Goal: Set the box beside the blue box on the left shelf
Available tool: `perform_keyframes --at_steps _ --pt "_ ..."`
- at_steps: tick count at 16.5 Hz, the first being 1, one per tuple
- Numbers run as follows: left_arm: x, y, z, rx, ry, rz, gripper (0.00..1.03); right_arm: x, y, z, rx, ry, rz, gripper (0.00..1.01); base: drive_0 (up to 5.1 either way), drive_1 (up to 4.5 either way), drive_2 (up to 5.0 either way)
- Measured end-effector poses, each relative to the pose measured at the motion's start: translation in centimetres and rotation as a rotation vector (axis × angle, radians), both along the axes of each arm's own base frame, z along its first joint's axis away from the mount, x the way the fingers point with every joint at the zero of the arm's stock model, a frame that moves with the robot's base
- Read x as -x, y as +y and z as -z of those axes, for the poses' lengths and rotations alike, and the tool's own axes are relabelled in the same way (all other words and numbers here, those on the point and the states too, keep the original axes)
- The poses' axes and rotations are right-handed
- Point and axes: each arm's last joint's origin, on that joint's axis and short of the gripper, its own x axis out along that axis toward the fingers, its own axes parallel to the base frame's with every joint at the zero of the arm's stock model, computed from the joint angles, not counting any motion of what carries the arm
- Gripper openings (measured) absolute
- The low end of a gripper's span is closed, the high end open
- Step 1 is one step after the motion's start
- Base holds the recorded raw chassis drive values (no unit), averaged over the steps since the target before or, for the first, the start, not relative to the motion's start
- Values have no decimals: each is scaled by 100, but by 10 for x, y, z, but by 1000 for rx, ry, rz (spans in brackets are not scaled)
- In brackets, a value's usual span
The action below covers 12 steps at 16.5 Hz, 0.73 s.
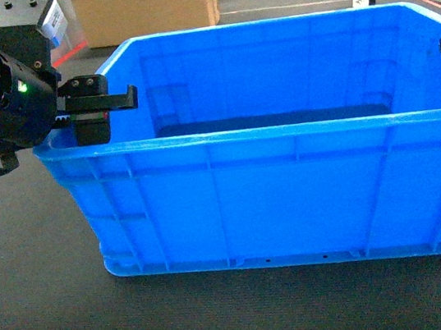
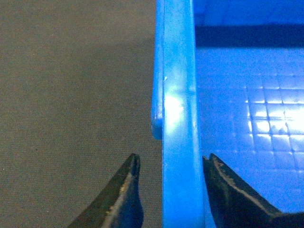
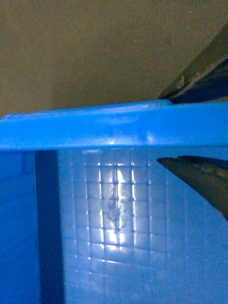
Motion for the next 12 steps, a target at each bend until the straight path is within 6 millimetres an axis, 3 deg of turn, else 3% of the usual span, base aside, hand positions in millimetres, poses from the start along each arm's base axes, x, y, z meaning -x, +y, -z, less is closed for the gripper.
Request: perform_keyframes --at_steps 1,2,4,8,12 --pt "0 0 0 -3 -1 -4 33 0 -1 0 2 1 4 24 0 0 0" --pt "0 0 0 0 0 1 22 0 0 -1 3 1 11 19 0 0 0" --pt "0 0 -2 48 -3 4 12 0 0 -1 -2 -3 20 17 0 0 0" --pt "6 3 -1 63 -41 -6 11 2 1 -1 -14 -40 28 16 0 0 0" --pt "40 10 -11 79 -163 -33 10 27 4 -11 -20 -144 21 16 0 0 0"
